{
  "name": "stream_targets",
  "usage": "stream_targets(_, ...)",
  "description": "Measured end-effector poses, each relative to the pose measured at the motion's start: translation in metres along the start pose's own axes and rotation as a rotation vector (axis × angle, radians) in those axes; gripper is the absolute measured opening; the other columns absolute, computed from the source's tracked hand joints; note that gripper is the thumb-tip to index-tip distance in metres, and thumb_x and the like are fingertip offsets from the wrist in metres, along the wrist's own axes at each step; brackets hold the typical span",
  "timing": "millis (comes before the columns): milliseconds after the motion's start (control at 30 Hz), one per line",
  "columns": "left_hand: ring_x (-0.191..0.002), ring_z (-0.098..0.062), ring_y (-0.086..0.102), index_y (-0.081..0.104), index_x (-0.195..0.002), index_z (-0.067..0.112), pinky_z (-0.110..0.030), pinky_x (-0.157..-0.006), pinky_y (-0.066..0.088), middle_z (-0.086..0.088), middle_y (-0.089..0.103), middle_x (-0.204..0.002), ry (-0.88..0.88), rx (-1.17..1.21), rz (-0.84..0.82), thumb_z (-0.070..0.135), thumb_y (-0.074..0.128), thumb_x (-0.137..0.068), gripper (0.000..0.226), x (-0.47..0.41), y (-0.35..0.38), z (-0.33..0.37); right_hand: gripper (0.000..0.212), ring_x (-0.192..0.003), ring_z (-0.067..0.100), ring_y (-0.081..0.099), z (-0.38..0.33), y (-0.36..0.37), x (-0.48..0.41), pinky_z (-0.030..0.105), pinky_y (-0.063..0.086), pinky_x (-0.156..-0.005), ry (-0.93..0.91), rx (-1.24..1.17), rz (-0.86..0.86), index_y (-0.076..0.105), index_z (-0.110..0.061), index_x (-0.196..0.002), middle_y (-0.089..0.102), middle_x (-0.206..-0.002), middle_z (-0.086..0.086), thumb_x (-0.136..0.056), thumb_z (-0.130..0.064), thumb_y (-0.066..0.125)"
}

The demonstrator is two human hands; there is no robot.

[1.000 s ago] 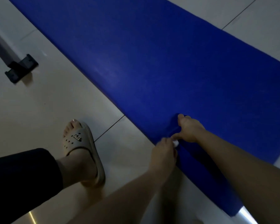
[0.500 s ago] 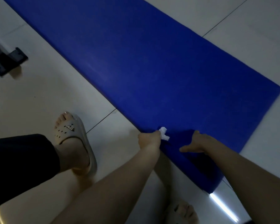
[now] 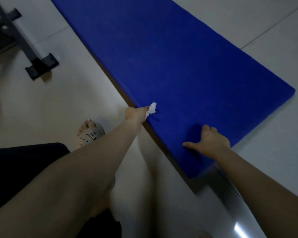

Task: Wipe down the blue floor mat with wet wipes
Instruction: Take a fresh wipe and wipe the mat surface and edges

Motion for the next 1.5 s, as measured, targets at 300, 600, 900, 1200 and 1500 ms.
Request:
stream_targets(300, -0.092, -0.013, 0.066, 0.060, -0.095, 0.022, -0.025, -0.076, 0.053, 0.010, 0.064, -0.099, 0.290, -0.401, 0.189, 0.046, 0.078, -0.086, 0.031, 0.002, -0.023, -0.007, 0.121, -0.114, 0.030, 0.056, 0.005, 0.032, -0.025, 0.041, 0.055, -0.087, 0.001, 0.017, -0.192, 0.030, -0.013, -0.147, 0.039, -0.142, 0.015, -0.060, -0.089, 0.066)
stream_targets(600, -0.102, -0.015, 0.063, 0.058, -0.112, 0.018, -0.032, -0.093, 0.054, -0.002, 0.065, -0.116, 0.574, -0.935, 0.085, 0.033, 0.062, -0.099, 0.020, -0.007, -0.012, -0.013, 0.121, -0.116, 0.031, 0.056, 0.002, 0.032, -0.028, 0.040, 0.052, -0.087, 0.008, 0.053, -0.236, 0.029, -0.012, -0.148, 0.040, -0.141, 0.017, -0.062, -0.087, 0.068)
stream_targets(900, -0.128, -0.024, 0.050, 0.055, -0.134, 0.015, -0.028, -0.108, 0.039, -0.008, 0.054, -0.138, 0.985, -1.307, -0.659, 0.027, 0.056, -0.102, 0.033, 0.104, 0.052, -0.100, 0.118, -0.110, 0.028, 0.058, 0.002, 0.031, -0.033, 0.036, 0.052, -0.082, 0.031, 0.061, -0.250, 0.037, -0.011, -0.142, 0.045, -0.138, 0.016, -0.057, -0.087, 0.070)
stream_targets(1200, -0.086, -0.010, 0.048, 0.047, -0.101, 0.032, -0.030, -0.080, 0.045, 0.002, 0.057, -0.109, 1.014, -1.555, -0.324, 0.030, 0.058, -0.095, 0.012, -0.024, -0.002, 0.003, 0.116, -0.108, 0.028, 0.058, 0.005, 0.034, -0.037, 0.037, 0.052, -0.082, -0.001, 0.062, -0.255, 0.039, -0.012, -0.139, 0.045, -0.137, 0.016, -0.058, -0.088, 0.068)
stream_targets(1500, -0.112, -0.015, 0.061, 0.059, -0.118, 0.026, -0.040, -0.104, 0.050, -0.001, 0.062, -0.120, 0.887, -1.381, -0.463, 0.035, 0.053, -0.103, 0.018, 0.072, 0.044, -0.067, 0.086, -0.097, 0.021, 0.055, 0.003, 0.028, -0.046, 0.034, 0.050, -0.075, -0.025, 0.080, -0.359, 0.048, -0.015, -0.113, 0.053, -0.116, 0.006, -0.061, -0.076, 0.079)
Point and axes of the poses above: each hand's wrist, its own x-axis away from the middle knuckle, its own y-axis out of the palm, z = x × y, the point moved 5 cm from there along -x, towards the middle knuckle
